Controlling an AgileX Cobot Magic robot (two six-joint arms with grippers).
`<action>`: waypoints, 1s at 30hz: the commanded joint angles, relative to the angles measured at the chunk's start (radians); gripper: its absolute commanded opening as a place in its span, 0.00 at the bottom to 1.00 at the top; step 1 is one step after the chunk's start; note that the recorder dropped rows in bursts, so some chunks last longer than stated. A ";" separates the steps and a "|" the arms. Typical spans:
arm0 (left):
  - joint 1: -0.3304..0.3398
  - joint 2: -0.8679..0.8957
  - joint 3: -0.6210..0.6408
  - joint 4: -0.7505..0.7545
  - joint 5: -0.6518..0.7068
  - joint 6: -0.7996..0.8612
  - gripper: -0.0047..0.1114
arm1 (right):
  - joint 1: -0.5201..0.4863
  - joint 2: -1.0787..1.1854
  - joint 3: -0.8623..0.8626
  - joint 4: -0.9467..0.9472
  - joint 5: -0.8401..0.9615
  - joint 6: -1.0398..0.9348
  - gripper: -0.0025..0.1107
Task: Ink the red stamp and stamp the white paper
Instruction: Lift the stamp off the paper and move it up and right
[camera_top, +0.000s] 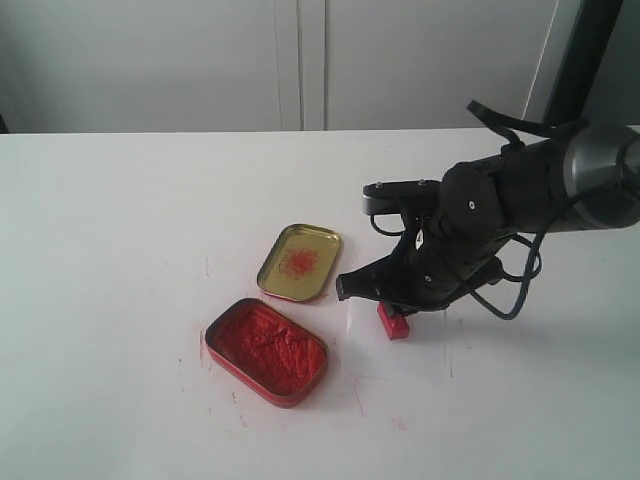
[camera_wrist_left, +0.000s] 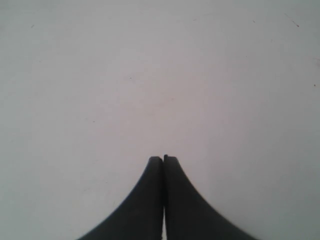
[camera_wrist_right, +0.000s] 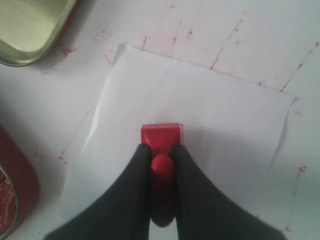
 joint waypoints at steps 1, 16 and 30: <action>-0.010 -0.004 0.007 -0.003 0.000 -0.003 0.04 | -0.007 -0.028 0.002 0.005 -0.014 -0.011 0.02; -0.010 -0.004 0.007 -0.003 0.000 -0.003 0.04 | -0.030 -0.118 -0.002 0.046 -0.007 -0.048 0.02; -0.010 -0.004 0.007 -0.003 0.000 -0.003 0.04 | -0.210 -0.107 -0.010 0.603 0.014 -0.528 0.02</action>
